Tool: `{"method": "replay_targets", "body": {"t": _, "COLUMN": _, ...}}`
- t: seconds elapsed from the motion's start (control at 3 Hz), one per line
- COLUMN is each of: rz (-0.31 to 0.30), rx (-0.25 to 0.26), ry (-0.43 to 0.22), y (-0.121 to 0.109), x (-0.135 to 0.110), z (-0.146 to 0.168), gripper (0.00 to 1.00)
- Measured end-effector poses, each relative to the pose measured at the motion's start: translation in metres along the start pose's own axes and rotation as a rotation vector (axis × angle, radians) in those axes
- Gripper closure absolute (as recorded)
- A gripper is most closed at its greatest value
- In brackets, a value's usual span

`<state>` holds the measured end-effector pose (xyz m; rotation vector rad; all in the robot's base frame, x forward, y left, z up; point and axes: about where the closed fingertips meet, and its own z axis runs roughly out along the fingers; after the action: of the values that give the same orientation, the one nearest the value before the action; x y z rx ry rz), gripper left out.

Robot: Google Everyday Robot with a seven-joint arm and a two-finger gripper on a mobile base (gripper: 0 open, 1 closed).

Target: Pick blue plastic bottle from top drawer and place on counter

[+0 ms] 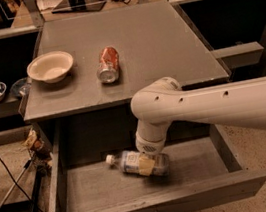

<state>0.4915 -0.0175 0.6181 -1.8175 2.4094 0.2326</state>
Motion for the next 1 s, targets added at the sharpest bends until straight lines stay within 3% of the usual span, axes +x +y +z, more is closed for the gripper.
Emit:
{"method": "replay_targets", "body": {"t": 0.33, "rz": 0.0, "rx": 0.0, "ry": 0.0, "y": 0.0, "x": 0.0, "z": 0.0, "gripper": 0.81}}
{"method": "replay_targets", "body": {"t": 0.67, "rz": 0.0, "rx": 0.0, "ry": 0.0, "y": 0.0, "x": 0.0, "z": 0.0, "gripper": 1.0}}
{"method": "replay_targets", "body": {"t": 1.0, "rz": 0.008, "rx": 0.001, "ry": 0.006, "y": -0.0007, "x": 0.0038, "z": -0.0089, "gripper": 1.0}}
